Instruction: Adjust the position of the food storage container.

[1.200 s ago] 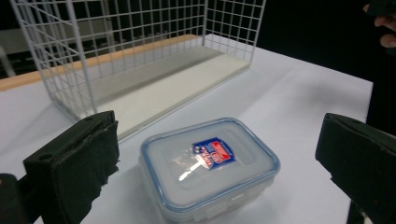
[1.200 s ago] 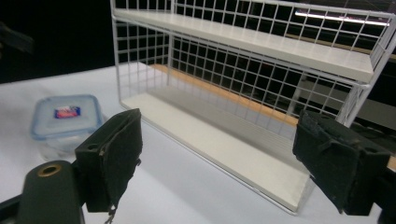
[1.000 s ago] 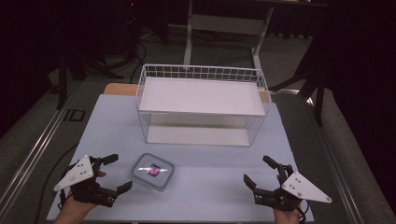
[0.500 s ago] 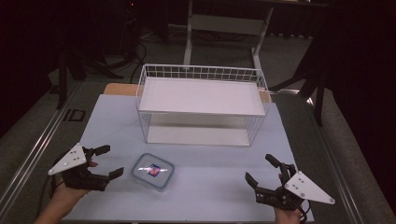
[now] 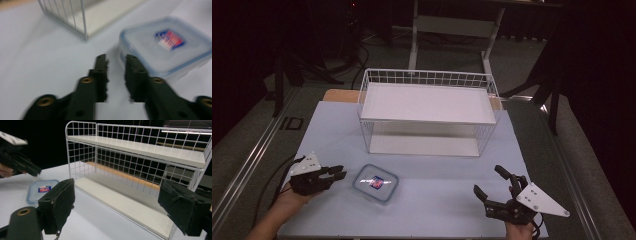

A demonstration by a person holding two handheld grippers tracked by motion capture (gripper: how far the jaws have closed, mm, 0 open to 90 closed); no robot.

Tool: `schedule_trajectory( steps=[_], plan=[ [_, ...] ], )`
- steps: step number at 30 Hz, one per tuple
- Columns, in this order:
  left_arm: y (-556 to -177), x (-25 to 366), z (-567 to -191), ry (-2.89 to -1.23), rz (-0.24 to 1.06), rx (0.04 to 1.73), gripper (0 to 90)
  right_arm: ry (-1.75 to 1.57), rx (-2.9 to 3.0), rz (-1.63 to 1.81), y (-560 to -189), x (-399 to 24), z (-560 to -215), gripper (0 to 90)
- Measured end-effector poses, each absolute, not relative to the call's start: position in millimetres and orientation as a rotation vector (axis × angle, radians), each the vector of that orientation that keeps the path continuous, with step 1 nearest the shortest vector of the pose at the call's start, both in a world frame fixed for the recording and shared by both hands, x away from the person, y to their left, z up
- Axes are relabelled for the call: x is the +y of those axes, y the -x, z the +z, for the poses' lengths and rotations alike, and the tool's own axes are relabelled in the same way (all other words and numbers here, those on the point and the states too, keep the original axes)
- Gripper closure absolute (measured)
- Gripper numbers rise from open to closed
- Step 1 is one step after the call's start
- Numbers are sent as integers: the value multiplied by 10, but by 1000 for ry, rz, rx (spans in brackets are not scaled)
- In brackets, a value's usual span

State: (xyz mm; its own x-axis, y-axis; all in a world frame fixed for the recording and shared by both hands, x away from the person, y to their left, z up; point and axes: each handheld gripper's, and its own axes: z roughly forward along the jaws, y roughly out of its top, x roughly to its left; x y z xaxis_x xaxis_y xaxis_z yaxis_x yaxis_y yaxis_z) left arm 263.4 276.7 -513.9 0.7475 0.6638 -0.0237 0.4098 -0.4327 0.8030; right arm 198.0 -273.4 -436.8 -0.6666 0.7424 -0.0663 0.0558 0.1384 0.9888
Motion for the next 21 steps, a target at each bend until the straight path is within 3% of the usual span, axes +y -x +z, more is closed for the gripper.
schedule_trajectory(
  steps=[3,11,21],
  plan=[
    [-2648,2704,-5207,-2159,373,812,900,-765,1853,1581,-1975,-2741,-4365,142],
    [-2604,2555,-5260,-2219,275,745,900,-752,1855,1573,-1958,-2721,-4362,141],
    [-2584,2374,-5300,-2233,243,744,900,-756,1870,1584,-1980,-2713,-4371,142]
  ],
)
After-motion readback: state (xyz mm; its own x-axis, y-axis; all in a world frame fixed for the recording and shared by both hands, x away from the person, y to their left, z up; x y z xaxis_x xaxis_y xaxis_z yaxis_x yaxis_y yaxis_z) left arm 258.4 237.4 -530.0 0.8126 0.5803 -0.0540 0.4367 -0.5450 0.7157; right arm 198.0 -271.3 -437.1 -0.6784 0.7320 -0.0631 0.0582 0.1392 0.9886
